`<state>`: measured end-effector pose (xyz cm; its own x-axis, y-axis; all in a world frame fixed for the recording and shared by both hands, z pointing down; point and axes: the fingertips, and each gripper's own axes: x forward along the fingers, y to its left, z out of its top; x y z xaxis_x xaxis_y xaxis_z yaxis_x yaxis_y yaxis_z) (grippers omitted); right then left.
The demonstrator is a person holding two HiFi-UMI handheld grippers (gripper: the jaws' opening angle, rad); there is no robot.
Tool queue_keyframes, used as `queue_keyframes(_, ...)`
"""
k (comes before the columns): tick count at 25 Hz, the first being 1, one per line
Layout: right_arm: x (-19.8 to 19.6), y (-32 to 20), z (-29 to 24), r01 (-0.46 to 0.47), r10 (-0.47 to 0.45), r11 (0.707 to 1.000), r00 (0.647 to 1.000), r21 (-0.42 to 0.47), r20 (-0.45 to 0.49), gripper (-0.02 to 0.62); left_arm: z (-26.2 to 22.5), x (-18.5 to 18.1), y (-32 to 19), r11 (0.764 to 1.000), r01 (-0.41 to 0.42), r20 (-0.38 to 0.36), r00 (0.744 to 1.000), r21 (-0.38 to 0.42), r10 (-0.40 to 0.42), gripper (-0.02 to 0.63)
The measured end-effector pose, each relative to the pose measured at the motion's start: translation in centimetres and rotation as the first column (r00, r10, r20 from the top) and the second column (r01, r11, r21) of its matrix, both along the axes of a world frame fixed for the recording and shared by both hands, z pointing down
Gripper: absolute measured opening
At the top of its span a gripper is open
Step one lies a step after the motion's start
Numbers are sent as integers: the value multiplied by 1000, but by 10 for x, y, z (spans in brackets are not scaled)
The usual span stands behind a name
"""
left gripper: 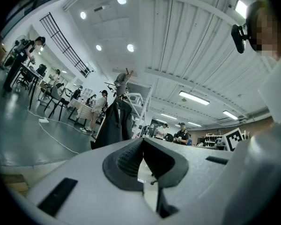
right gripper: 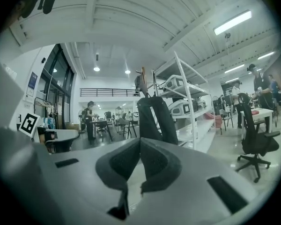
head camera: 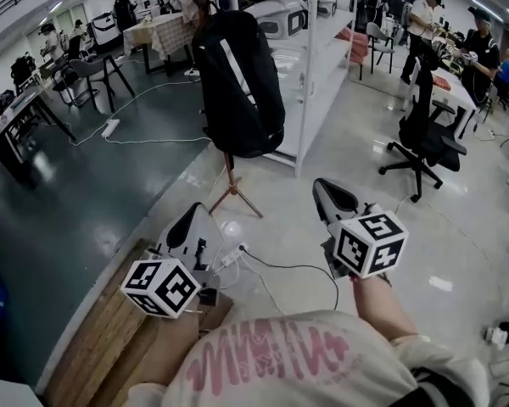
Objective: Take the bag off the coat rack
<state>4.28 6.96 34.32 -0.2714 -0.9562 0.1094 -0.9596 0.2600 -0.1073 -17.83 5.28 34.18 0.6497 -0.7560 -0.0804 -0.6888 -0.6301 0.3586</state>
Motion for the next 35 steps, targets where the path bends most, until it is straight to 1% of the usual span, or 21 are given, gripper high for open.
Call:
queue_keyframes(5, -5, 0, 13, 26, -26, 999, 1000, -25, 0, 6, 7, -3, -1, 1000, 18, 7, 1000, -18, -18, 3)
queue_keyframes(8, -2, -1, 16, 29, -28, 999, 999, -34, 29, 6, 7, 0, -1, 1000, 17, 17, 1000, -21, -16, 3)
queue_keyframes(11, 2, -4, 20, 26, -24, 999, 998, -42, 61, 6, 10, 5, 0, 1000, 8, 22, 1000, -23, -8, 3)
queue_keyframes(14, 7, -6, 29, 19, -14, 998, 997, -60, 80, 6, 19, 10, -2, 999, -8, 26, 1000, -45, 9, 3)
queue_keyframes(19, 9, -15, 38, 19, -11, 996, 996, -89, 89, 6, 22, 15, -12, 998, -20, 38, 999, -60, 22, 3)
queue_keyframes(23, 14, -29, 47, 9, 0, 995, 996, -101, 94, 6, 34, 25, -26, 996, -45, 40, 998, -81, 48, 3)
queue_keyframes(29, 13, -70, 62, 13, -2, 991, 996, -131, 90, 6, 45, 29, -64, 994, -59, 28, 998, -94, 62, 3)
queue_keyframes(32, 13, -103, 68, 14, -3, 990, 997, -142, 77, 6, 51, 32, -100, 993, -62, 22, 998, -103, 65, 3)
queue_keyframes(35, 18, -139, 69, 1, 9, 987, 998, -162, 62, 6, 51, 42, -137, 989, -89, 8, 996, -115, 90, 3)
